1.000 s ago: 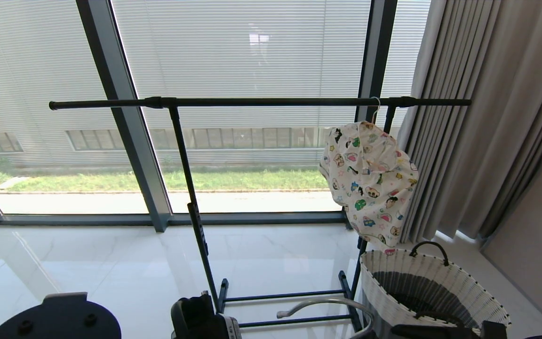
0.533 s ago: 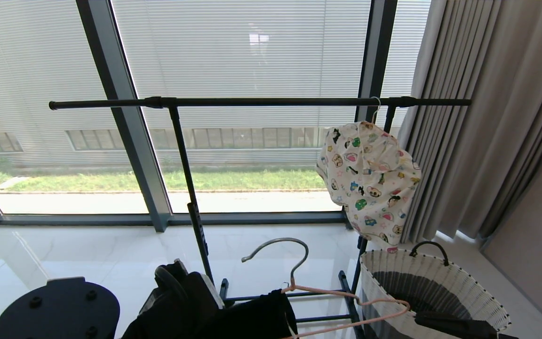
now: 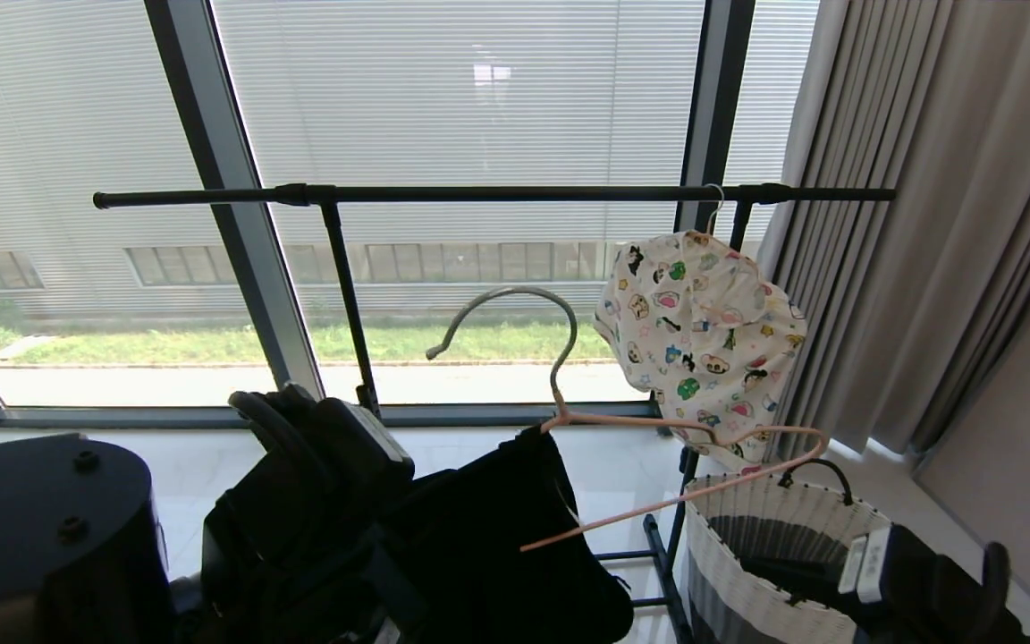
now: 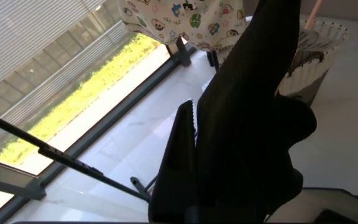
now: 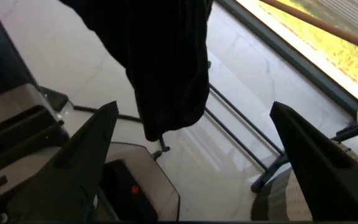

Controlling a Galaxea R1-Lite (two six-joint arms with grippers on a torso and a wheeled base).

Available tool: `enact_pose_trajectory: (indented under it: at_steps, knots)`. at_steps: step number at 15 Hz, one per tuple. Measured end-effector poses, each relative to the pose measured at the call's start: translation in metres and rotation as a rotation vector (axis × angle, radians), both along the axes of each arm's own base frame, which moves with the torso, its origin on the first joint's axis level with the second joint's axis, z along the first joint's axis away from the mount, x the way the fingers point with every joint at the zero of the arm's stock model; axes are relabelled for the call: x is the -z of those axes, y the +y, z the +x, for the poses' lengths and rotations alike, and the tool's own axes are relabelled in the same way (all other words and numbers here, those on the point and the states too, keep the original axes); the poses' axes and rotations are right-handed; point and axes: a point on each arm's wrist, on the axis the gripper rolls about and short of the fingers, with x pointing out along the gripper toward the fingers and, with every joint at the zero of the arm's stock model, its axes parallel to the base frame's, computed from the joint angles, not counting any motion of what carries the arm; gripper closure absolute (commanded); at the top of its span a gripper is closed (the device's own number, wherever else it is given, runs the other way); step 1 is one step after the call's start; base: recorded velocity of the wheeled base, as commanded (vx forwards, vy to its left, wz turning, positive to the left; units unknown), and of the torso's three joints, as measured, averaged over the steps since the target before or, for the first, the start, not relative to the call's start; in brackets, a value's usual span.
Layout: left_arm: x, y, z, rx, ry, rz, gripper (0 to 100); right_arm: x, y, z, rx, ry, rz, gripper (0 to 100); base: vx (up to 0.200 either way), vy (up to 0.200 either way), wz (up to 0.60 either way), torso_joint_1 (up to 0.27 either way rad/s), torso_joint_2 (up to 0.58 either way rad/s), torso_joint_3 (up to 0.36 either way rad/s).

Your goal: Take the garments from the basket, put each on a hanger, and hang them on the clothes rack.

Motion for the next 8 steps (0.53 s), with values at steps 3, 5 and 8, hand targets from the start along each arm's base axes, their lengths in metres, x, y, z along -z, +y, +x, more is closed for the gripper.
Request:
enact_pose_trajectory:
  at_steps: [3,5,8]
  knots:
    - [-0.015,-0.008,0.008,-0.015,-0.033,-0.040,100,0.000,0.024,0.030,0.140,-0.009,0.050,0,0.000,0.000,0.00,0.000,0.00,0.000]
    - [-0.020,-0.012,0.011,-0.015,-0.043,-0.050,100,0.008,0.037,0.047,0.220,-0.017,0.040,0,0.000,0.000,0.00,0.000,0.00,0.000]
    - [-0.021,-0.016,0.014,-0.017,-0.041,-0.051,100,0.021,0.040,0.076,0.330,-0.019,0.002,0,0.000,0.000,0.00,0.000,0.00,0.000]
